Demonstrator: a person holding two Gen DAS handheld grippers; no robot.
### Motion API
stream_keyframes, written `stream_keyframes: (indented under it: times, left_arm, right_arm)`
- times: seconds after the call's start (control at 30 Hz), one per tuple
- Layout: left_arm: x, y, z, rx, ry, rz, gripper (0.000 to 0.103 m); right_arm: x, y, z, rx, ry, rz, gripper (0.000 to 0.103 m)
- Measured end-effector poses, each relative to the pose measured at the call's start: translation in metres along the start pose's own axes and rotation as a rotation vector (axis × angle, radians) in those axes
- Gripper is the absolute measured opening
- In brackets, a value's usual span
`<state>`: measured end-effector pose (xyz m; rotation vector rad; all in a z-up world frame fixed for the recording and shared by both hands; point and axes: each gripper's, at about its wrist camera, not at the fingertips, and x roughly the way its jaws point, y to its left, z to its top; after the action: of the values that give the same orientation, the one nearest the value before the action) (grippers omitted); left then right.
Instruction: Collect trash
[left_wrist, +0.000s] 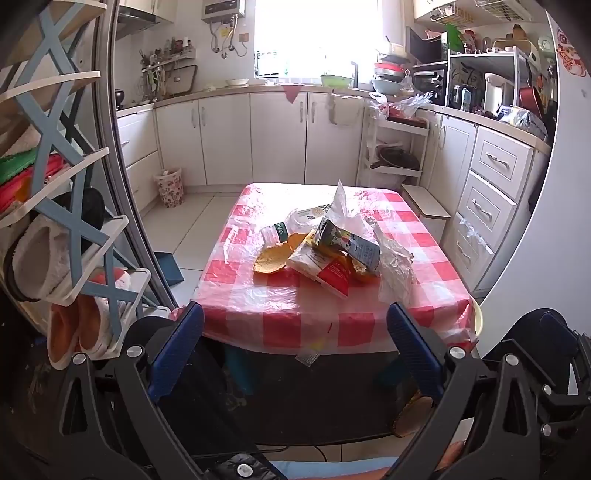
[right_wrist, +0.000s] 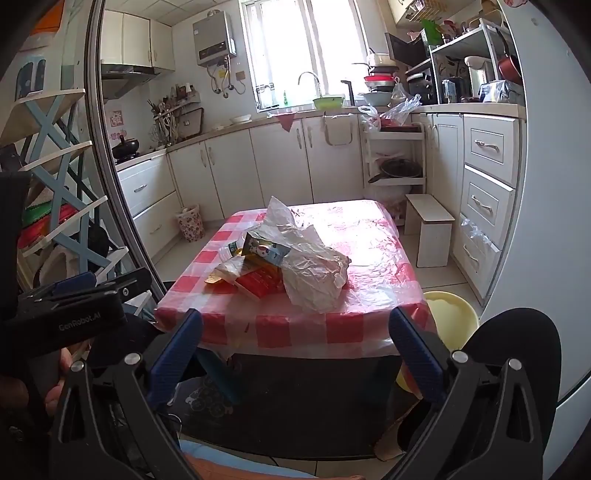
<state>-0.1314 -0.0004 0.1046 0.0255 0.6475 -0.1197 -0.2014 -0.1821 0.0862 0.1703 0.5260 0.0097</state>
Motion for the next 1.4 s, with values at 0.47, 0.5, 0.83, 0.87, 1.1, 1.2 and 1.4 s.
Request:
stream_keyframes:
  times: [0.47,0.5,0.83,0.87,1.1,1.2,1.4]
  left_arm:
    - [-0.0034,-0.0013,0.0013,0.008,-0.006,0.012,0.095]
    - [-0.0036,-0.0009,0.0016,0.009,-0.005,0.013,0.095]
    - [-0.0035,-0.0013,0.0012,0.009,-0.007,0.014,0.095]
    - [-0.0036,-0.0011,0.0013,0.008,-0.007,0.013,0.095]
    - [-0.0034,-0.0023,0.0006,0.009,-0.007,0.014,0.095]
    - [-0.0034,-0.0026,0.0004,0.009,-0.007,0.015,0.095]
    - [-0.0025,-0.0013,-0.0008,0.011,-0.002,0.023,0.095]
  right_arm:
    - [-0.0016,-0.0017,-0.0001,0.007,-0.005,0.002,0.097]
    - [-0.0015,-0.0013,-0.0021,0.005,-0.007,0.000,0.097]
    - [-0.0010,-0.0021,-0.0013,0.002,-0.007,-0.002,0.097]
    - [-0.0010,-0.0023,-0.0013,0.002,-0.006,-0.001,0.097]
    - [-0.0011,-0.0020,-0.0011,0.003,-0.006,-0.001,0.097]
    - [-0.0012,-0.0023,-0.0013,0.003,-0.006,-0.001,0.097]
    - [0.0001,-0.0008,-0.0009,0.000,-0.008,-0.006,0.097]
